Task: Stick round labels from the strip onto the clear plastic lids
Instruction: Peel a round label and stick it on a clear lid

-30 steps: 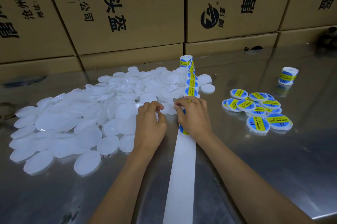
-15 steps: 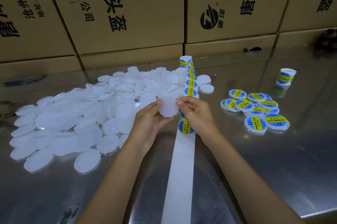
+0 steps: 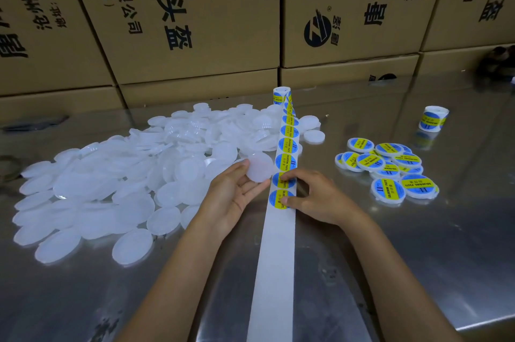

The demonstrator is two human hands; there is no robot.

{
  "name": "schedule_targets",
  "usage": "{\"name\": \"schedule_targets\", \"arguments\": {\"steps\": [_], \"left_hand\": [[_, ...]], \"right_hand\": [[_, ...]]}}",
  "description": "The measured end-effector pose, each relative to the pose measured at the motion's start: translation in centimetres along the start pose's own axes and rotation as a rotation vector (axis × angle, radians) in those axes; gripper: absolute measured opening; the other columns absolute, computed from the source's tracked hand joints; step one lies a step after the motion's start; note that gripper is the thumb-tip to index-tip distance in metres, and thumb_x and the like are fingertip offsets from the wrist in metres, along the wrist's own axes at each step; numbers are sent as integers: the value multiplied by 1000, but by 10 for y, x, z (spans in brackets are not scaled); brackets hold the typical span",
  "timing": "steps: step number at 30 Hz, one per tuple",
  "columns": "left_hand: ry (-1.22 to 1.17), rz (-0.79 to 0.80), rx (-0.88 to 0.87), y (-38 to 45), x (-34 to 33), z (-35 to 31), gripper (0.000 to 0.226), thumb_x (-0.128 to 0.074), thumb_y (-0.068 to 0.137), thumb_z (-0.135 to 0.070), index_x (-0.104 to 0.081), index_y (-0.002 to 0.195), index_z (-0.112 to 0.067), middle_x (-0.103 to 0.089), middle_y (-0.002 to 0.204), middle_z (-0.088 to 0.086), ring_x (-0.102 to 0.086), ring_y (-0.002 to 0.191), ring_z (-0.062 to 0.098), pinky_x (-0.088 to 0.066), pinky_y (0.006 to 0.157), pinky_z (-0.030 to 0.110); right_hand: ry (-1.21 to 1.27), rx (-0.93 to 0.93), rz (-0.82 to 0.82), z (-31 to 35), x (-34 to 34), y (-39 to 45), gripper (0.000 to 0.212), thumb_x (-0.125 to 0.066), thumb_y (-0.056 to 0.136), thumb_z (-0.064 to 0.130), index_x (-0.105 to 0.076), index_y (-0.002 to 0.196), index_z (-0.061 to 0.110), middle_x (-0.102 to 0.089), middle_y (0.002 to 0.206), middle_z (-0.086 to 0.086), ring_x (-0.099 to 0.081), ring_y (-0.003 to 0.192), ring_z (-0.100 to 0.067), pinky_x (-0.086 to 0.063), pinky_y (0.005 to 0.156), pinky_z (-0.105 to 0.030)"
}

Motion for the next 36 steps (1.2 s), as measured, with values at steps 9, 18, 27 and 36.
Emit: {"name": "schedule_targets", "arguments": {"steps": [9,18,27,36], "left_hand": [[53,41,-4,-1,-8,9,25,-50,104,-14,-62,123,-3,-72,121,12,-70,111,25,-58,93,34],[75,76,12,-1,-9,11,32,-45,106,-14,-58,132,1,-68,126,18,-67,117,33,-58,93,44],[48,127,73,2,-8,12,33,-48,105,-18,-59,134,-6,-67,130,15,-63,123,30,-56,93,52],[28,176,81,4,-7,13,33,-48,104,-21,-61,131,-7,-69,127,16,-68,115,30,-62,76,44]], "right_hand": [[40,71,-27,2,-3,-22,35,-78,82,20,-67,115,26,-66,112,6,-49,112,-13,-41,101,-34],[95,119,-88,8,-5,-24,22,-78,79,13,-68,96,23,-70,99,16,-59,98,-21,-46,93,-40],[15,162,-154,11,-7,-24,17,-75,82,18,-66,94,26,-67,96,7,-51,98,-14,-41,92,-34],[356,123,-170,22,-3,-25,20,-73,79,-1,-66,80,17,-67,88,3,-54,92,-8,-41,79,-11]]}}
Point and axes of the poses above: each hand's wrist, its own y-axis towards the middle knuckle, its own x-axis out of the back of the hand, z = x × y, the point moved 2 cm from there along y, towards the middle knuckle
